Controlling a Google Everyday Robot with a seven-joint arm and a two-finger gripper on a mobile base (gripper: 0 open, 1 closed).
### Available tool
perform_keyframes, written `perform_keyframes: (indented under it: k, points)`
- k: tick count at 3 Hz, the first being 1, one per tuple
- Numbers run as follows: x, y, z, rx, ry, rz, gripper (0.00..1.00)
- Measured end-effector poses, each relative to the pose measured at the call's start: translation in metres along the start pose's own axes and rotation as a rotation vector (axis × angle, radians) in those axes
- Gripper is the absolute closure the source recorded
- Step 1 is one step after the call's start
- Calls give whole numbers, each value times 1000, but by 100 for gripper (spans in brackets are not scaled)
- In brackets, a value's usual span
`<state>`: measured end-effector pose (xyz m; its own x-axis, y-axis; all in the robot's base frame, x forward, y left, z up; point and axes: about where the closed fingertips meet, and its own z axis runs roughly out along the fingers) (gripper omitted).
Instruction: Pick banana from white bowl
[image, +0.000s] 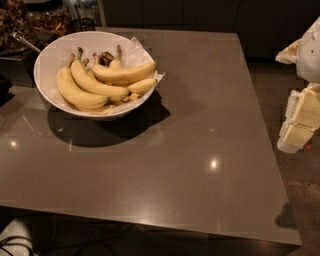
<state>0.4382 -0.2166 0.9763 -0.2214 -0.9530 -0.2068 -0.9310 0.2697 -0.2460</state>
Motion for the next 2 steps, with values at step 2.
perform_keyframes:
  k: [2]
  points:
    - [-4, -4, -1, -8, 7, 17, 0]
